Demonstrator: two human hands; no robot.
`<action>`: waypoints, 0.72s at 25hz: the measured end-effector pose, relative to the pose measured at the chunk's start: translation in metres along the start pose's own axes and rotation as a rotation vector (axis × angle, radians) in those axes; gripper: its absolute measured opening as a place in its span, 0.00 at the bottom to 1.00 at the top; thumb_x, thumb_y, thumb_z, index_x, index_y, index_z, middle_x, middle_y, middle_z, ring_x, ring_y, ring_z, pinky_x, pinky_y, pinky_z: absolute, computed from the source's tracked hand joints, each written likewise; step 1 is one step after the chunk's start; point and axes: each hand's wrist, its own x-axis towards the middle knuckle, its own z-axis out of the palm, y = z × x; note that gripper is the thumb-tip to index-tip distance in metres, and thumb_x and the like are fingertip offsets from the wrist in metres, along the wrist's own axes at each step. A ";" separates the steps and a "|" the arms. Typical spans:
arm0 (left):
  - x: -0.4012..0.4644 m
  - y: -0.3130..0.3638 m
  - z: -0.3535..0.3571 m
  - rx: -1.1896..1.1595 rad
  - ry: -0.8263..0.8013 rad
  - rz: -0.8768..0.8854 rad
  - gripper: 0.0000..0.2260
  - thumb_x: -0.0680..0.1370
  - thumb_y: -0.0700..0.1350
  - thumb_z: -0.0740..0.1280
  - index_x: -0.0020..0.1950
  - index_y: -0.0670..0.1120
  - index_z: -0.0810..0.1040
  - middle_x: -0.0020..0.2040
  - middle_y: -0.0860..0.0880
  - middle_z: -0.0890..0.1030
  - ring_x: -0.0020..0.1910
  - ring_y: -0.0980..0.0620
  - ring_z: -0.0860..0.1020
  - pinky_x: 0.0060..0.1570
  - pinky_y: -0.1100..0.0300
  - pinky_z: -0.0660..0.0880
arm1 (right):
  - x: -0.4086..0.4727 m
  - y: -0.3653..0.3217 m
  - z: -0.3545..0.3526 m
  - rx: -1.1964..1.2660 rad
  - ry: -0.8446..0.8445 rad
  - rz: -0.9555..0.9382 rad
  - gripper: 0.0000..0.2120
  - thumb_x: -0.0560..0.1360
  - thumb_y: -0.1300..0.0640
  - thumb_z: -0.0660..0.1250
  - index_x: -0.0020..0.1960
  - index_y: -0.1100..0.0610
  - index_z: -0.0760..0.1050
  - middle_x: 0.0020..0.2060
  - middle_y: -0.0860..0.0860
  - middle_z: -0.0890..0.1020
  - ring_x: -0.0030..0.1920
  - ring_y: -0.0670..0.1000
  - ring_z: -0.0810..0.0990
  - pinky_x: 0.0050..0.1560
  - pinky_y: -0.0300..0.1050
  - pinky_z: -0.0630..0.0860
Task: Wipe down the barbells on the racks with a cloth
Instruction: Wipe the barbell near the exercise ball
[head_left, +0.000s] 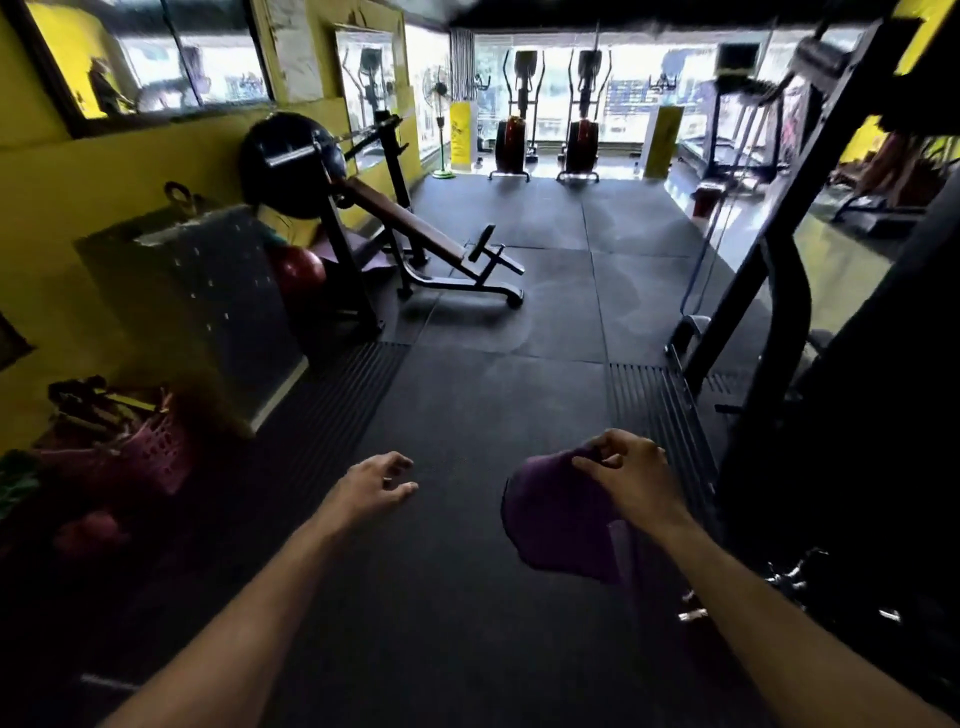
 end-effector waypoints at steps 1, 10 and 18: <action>0.038 0.007 -0.017 0.011 0.022 0.013 0.16 0.77 0.52 0.73 0.64 0.54 0.79 0.60 0.54 0.81 0.55 0.56 0.81 0.57 0.53 0.79 | 0.041 -0.009 0.001 -0.008 0.022 -0.010 0.07 0.71 0.51 0.79 0.44 0.45 0.81 0.37 0.40 0.82 0.40 0.40 0.82 0.39 0.39 0.77; 0.348 0.074 -0.117 0.067 0.117 0.161 0.17 0.76 0.56 0.73 0.64 0.56 0.78 0.59 0.56 0.81 0.54 0.58 0.81 0.56 0.54 0.79 | 0.356 -0.039 0.001 -0.014 0.133 -0.104 0.05 0.72 0.49 0.77 0.47 0.44 0.82 0.41 0.43 0.85 0.44 0.42 0.84 0.47 0.45 0.81; 0.626 0.102 -0.120 0.083 0.075 0.157 0.17 0.75 0.58 0.72 0.63 0.59 0.78 0.60 0.57 0.81 0.53 0.59 0.81 0.56 0.53 0.80 | 0.623 0.013 0.023 -0.047 0.078 -0.094 0.07 0.71 0.48 0.78 0.43 0.42 0.80 0.37 0.38 0.82 0.41 0.39 0.82 0.45 0.44 0.81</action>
